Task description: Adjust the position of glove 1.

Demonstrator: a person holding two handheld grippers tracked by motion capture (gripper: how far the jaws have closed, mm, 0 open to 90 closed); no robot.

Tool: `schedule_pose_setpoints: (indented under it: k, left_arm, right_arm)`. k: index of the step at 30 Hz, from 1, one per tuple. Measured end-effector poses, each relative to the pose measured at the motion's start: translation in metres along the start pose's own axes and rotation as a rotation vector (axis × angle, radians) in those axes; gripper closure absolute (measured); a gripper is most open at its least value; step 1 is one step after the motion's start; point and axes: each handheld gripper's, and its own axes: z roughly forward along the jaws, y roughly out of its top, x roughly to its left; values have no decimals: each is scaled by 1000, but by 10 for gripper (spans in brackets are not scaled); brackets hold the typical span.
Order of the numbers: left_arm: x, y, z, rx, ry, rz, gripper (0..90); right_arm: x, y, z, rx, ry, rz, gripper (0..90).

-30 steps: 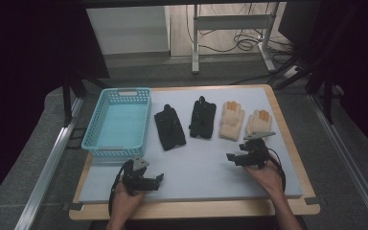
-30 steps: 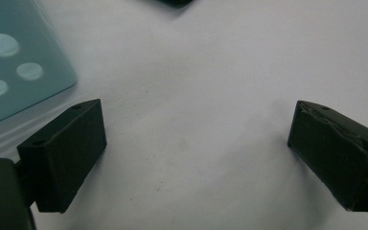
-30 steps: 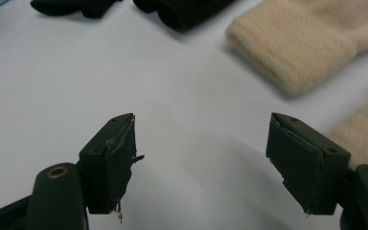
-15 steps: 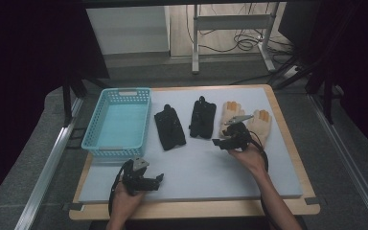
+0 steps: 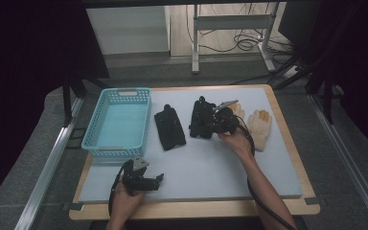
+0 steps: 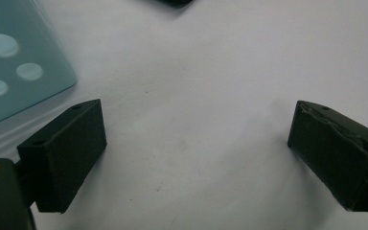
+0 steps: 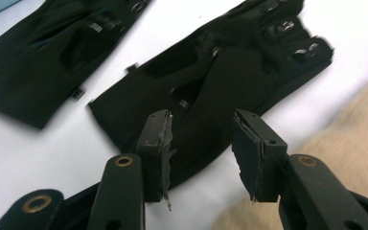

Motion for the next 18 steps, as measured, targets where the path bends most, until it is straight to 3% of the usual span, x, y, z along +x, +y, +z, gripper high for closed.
schedule_pose_setpoints:
  k: [6, 10, 16, 18]
  left_arm:
    - [0, 0, 0, 0, -1, 0, 63]
    - [0, 0, 0, 0, -1, 1, 63]
    - [0, 0, 0, 0, -1, 0, 63]
    - [0, 0, 0, -2, -1, 0, 63]
  right_arm:
    - [-10, 12, 21, 8, -48, 56, 425]
    - [-13, 14, 29, 11, -51, 71, 390]
    - [-10, 18, 44, 75, -84, 58, 385]
    - [-10, 17, 49, 92, -86, 56, 428]
